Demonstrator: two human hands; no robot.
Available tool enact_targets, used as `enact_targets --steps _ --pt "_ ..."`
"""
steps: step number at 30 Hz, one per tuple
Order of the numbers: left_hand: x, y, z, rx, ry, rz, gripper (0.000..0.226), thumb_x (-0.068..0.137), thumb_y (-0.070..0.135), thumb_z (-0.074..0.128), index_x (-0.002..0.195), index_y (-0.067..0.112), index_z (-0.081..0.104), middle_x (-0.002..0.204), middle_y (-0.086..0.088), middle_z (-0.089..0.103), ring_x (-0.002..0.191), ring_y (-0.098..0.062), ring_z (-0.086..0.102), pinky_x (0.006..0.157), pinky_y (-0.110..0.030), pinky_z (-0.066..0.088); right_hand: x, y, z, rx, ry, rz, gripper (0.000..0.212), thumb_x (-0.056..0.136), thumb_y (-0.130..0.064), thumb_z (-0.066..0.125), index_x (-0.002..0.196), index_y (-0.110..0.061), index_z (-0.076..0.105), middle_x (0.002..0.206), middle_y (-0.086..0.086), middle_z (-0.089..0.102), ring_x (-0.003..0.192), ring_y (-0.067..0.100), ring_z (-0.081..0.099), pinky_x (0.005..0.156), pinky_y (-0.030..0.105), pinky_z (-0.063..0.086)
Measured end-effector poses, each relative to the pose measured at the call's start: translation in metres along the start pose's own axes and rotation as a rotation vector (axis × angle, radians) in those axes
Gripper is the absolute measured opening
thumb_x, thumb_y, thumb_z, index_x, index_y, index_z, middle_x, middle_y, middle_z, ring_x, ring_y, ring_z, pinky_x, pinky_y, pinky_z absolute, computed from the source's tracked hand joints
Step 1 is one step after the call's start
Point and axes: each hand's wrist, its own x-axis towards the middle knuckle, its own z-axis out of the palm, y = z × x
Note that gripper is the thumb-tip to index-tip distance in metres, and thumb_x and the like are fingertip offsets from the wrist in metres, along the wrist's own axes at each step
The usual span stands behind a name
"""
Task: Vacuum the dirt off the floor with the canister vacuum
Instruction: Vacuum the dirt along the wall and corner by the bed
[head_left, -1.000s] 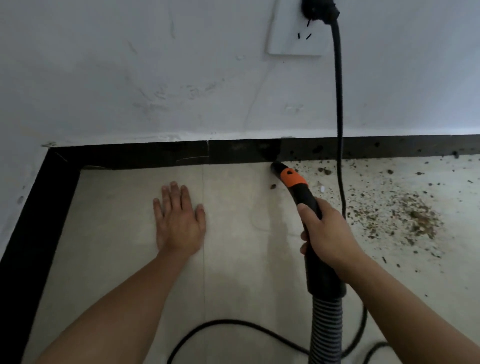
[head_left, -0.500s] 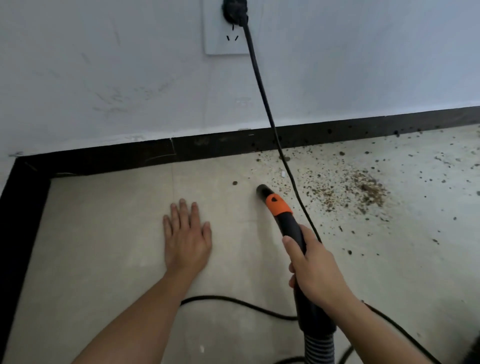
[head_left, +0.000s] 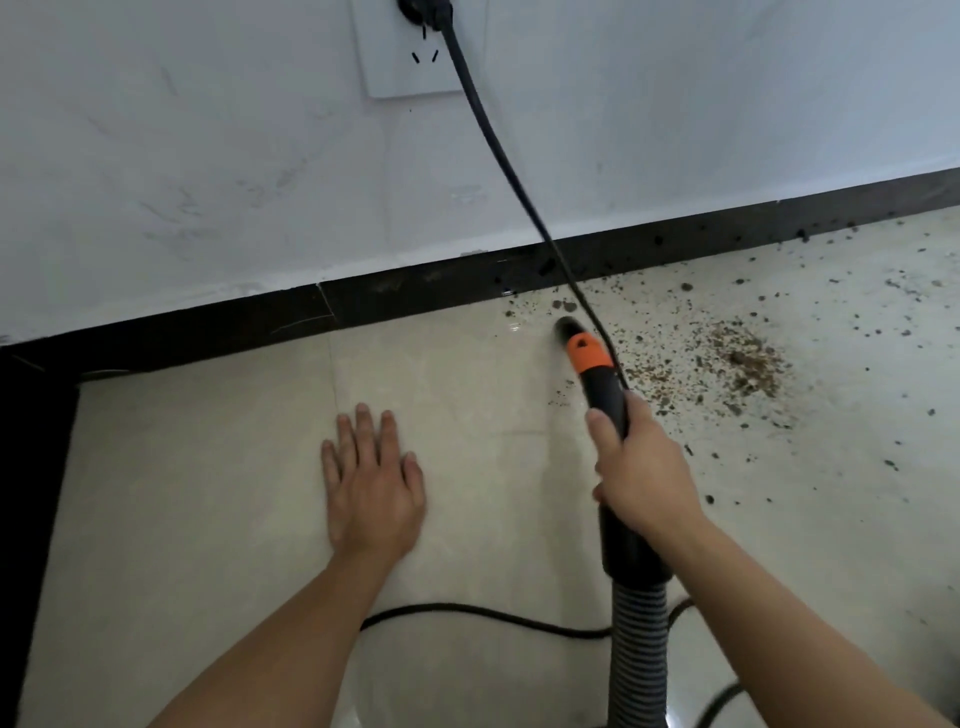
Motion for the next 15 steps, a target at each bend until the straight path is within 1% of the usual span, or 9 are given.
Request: enact_targets --steps 3,5,7,8,11,12,13,15 --pt "0.002 -0.001 0.001 0.001 0.004 0.01 0.07 0.093 0.046 0.002 0.155 0.016 0.013 0.162 -0.01 0.005 0.149 -0.027 -0.001 0.121 -0.047 0.002 0.021 -0.008 -0.006 0.083 -0.005 0.055 0.045 0.102 -0.045 0.043 0.138 -0.018 0.045 0.087 0.008 0.064 0.065 0.027 0.069 0.067 0.049 0.06" --pt "0.002 -0.001 0.002 0.003 0.008 0.009 0.069 0.093 0.046 0.004 0.154 0.015 0.016 0.162 -0.011 0.008 0.149 -0.027 0.002 0.121 -0.048 0.005 0.024 -0.019 0.0 0.118 -0.095 -0.002 0.038 0.103 -0.041 0.045 0.133 -0.019 0.047 0.083 0.008 0.063 0.059 0.024 0.068 0.059 0.042 0.059" --pt "0.002 -0.001 0.002 -0.004 0.008 0.008 0.068 0.094 0.046 0.007 0.153 0.014 0.02 0.161 -0.012 0.011 0.149 -0.028 0.004 0.12 -0.049 0.007 0.022 -0.029 0.005 0.128 -0.184 -0.05 0.032 0.103 -0.039 0.046 0.129 -0.02 0.049 0.079 0.008 0.062 0.053 0.02 0.066 0.052 0.031 0.054" --pt "0.002 -0.001 0.002 -0.012 0.006 0.008 0.067 0.095 0.045 0.009 0.153 0.013 0.022 0.161 -0.012 0.013 0.149 -0.029 0.006 0.12 -0.05 0.008 0.023 -0.032 0.004 0.134 -0.186 -0.048 0.032 0.103 -0.038 0.047 0.129 -0.021 0.049 0.079 0.008 0.062 0.053 0.019 0.065 0.051 0.03 0.053" --pt "0.003 -0.001 0.001 -0.011 0.002 0.007 0.066 0.096 0.044 0.013 0.152 0.012 0.024 0.16 -0.013 0.016 0.149 -0.029 0.008 0.119 -0.05 0.01 0.038 -0.03 -0.006 0.13 -0.073 0.023 0.032 0.102 -0.039 0.047 0.126 -0.018 0.051 0.078 0.007 0.062 0.054 0.02 0.065 0.058 0.04 0.059" --pt "0.003 -0.001 0.002 -0.004 -0.001 0.007 0.065 0.096 0.044 0.014 0.152 0.012 0.024 0.16 -0.013 0.015 0.149 -0.029 0.008 0.119 -0.05 0.011 0.043 -0.031 -0.01 0.125 -0.051 0.042 0.03 0.102 -0.039 0.047 0.123 -0.017 0.052 0.078 0.008 0.062 0.052 0.02 0.065 0.059 0.041 0.059" --pt "0.003 -0.001 0.002 0.001 -0.002 0.007 0.065 0.096 0.044 0.014 0.152 0.013 0.024 0.16 -0.013 0.015 0.149 -0.029 0.007 0.119 -0.05 0.01 0.047 -0.033 -0.012 0.13 -0.052 0.044 0.028 0.103 -0.038 0.047 0.119 -0.017 0.053 0.078 0.008 0.062 0.051 0.019 0.065 0.059 0.04 0.058" --pt "0.003 -0.003 0.003 0.006 0.0 0.006 0.065 0.096 0.045 0.013 0.152 0.013 0.024 0.16 -0.013 0.015 0.149 -0.029 0.007 0.119 -0.049 0.009 0.051 -0.039 -0.011 0.165 -0.123 0.005 0.023 0.103 -0.036 0.048 0.115 -0.018 0.054 0.077 0.008 0.061 0.05 0.019 0.062 0.05 0.03 0.052"
